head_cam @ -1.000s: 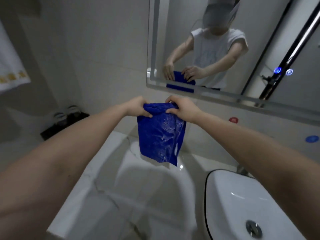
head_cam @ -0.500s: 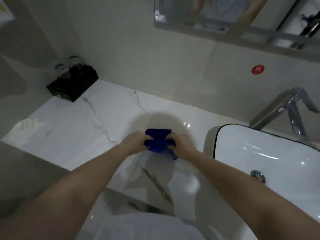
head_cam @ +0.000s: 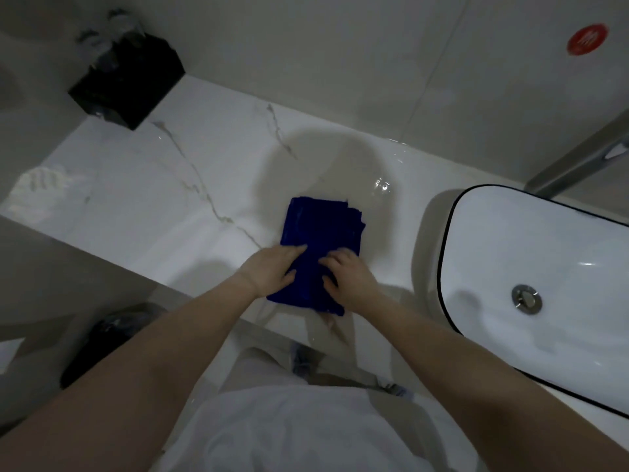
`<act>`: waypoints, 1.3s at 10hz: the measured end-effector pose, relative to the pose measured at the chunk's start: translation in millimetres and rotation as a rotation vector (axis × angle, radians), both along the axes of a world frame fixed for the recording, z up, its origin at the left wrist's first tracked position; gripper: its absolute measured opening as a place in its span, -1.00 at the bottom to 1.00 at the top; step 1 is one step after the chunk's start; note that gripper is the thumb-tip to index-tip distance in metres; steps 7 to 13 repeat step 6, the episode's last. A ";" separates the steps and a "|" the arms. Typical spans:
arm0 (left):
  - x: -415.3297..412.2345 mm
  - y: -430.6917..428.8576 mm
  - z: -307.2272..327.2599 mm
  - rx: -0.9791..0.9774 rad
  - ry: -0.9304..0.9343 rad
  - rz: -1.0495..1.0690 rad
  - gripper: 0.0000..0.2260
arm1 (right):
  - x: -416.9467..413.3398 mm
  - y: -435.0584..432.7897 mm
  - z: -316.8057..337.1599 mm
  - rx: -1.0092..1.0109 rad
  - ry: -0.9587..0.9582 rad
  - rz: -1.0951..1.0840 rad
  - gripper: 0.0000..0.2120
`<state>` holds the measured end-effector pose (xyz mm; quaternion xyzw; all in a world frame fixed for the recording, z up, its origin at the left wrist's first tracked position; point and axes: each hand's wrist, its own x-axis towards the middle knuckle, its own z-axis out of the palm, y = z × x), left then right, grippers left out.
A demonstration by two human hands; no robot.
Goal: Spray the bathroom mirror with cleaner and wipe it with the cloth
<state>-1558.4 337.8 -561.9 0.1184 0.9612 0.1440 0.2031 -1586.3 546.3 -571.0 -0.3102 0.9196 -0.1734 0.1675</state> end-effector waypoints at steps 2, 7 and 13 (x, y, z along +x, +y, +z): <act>-25.3 25.5 -16.1 -0.325 -0.118 -0.016 -0.21 | -27.7 -9.3 1.6 0.403 -0.261 -0.100 -0.35; -65.3 32.4 25.9 -0.376 -0.465 -0.037 -0.36 | -31.5 -10.3 27.6 0.537 -0.332 0.058 -0.44; -65.3 32.4 25.9 -0.376 -0.465 -0.037 -0.36 | -31.5 -10.3 27.6 0.537 -0.332 0.058 -0.44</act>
